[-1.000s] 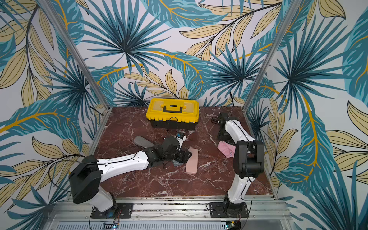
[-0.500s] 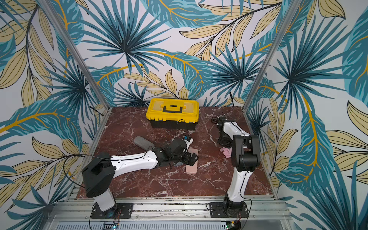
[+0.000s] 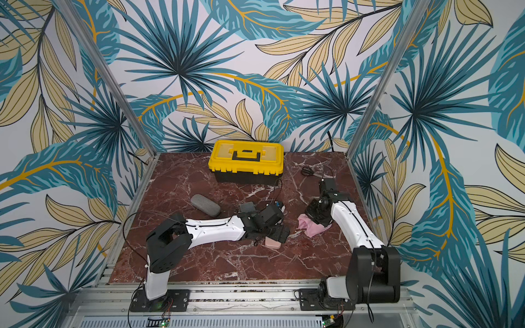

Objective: Wipe the eyeglass case
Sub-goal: Place the cleaning item at the center of the board, then pick up the cleaning item at the center of the board.

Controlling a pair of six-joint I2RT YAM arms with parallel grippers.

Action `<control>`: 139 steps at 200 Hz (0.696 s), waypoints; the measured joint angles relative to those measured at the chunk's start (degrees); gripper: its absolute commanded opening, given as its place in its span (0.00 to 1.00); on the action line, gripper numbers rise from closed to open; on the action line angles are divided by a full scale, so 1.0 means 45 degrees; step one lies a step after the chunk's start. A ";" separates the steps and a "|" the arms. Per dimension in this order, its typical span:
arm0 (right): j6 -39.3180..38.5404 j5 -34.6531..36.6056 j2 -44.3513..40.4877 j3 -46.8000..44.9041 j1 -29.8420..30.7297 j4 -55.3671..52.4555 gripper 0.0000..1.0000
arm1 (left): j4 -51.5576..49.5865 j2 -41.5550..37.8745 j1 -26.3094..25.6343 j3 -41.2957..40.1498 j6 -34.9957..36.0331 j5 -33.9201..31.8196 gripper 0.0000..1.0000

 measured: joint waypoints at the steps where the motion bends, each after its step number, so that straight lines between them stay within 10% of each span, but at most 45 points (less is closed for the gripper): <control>1: 0.0010 0.0005 0.0034 -0.0019 -0.0024 -0.0015 0.10 | -0.0010 0.0015 -0.0010 0.0005 -0.0005 -0.0015 1.00; 19: 0.0102 0.0301 0.0408 -0.0219 -0.0593 -0.0481 0.19 | -0.0393 0.0189 -0.0121 0.0330 -0.0053 -0.0277 1.00; 36: 0.0272 0.0879 0.0282 -0.0204 -0.0797 -0.1098 0.59 | -0.0729 0.0359 -0.0170 0.0602 -0.0078 -0.0588 1.00; 74: 0.0117 0.2506 0.0622 0.0194 -0.0797 -0.2336 0.94 | -0.0772 0.0476 -0.0243 0.0704 -0.0039 -0.0865 0.96; 139: -0.0481 0.3968 0.3361 0.0602 -0.0865 -0.2259 0.83 | -0.0685 0.1122 -0.0243 0.1443 0.0413 -0.0971 0.95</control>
